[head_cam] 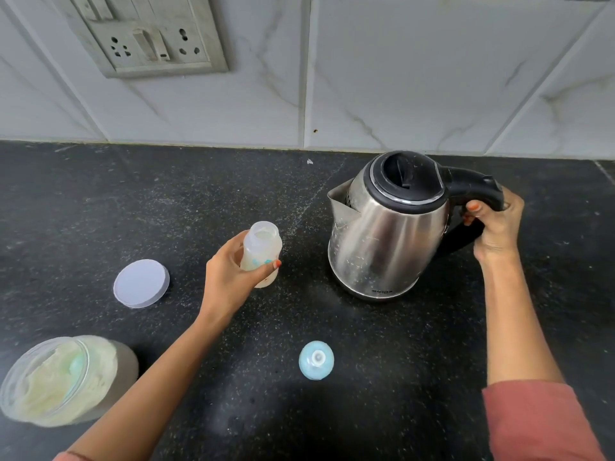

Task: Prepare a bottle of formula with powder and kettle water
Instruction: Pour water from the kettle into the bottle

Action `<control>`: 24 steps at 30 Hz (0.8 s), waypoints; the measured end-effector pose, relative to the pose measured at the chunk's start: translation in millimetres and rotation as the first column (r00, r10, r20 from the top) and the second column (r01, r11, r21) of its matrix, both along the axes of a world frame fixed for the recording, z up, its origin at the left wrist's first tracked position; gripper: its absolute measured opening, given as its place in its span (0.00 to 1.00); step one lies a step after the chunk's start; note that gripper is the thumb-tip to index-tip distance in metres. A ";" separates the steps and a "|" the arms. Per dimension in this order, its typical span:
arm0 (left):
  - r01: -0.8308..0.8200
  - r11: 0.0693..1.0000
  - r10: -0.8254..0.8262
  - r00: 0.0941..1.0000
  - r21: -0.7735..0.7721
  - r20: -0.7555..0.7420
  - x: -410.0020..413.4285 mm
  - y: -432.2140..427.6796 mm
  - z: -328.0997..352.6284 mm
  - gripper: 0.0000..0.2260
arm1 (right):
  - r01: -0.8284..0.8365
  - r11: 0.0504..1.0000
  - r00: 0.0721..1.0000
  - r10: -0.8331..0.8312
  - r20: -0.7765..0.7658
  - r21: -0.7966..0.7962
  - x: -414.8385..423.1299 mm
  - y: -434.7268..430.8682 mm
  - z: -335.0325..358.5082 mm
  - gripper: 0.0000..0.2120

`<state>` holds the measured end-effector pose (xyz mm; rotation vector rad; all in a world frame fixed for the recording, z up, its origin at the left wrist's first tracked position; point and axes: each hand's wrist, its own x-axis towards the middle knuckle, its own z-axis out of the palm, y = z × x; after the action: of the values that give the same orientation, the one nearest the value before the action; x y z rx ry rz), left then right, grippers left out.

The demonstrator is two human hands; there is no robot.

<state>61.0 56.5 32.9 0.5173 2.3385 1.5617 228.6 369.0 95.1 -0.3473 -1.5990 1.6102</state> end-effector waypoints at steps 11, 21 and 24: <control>0.008 1.000 -0.008 1.000 0.029 0.006 7.2 -1.4 1.3 0.30 | -0.007 1.000 0.992 0.010 0.128 -0.021 15.2 5.2 -8.0 0.16; 0.033 0.996 -0.031 0.999 0.081 -0.026 31.6 -16.2 13.9 0.29 | 0.152 0.955 0.850 -0.259 0.459 0.256 33.3 -1.1 5.3 0.16; 0.050 0.993 -0.047 0.999 0.103 -0.026 43.9 -24.6 16.7 0.28 | 0.215 0.934 0.834 -0.327 0.444 0.284 35.9 -19.2 7.9 0.20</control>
<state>104.9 31.9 49.6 0.6145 2.2530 1.6704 264.6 349.7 103.0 -0.8748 -1.9761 1.1571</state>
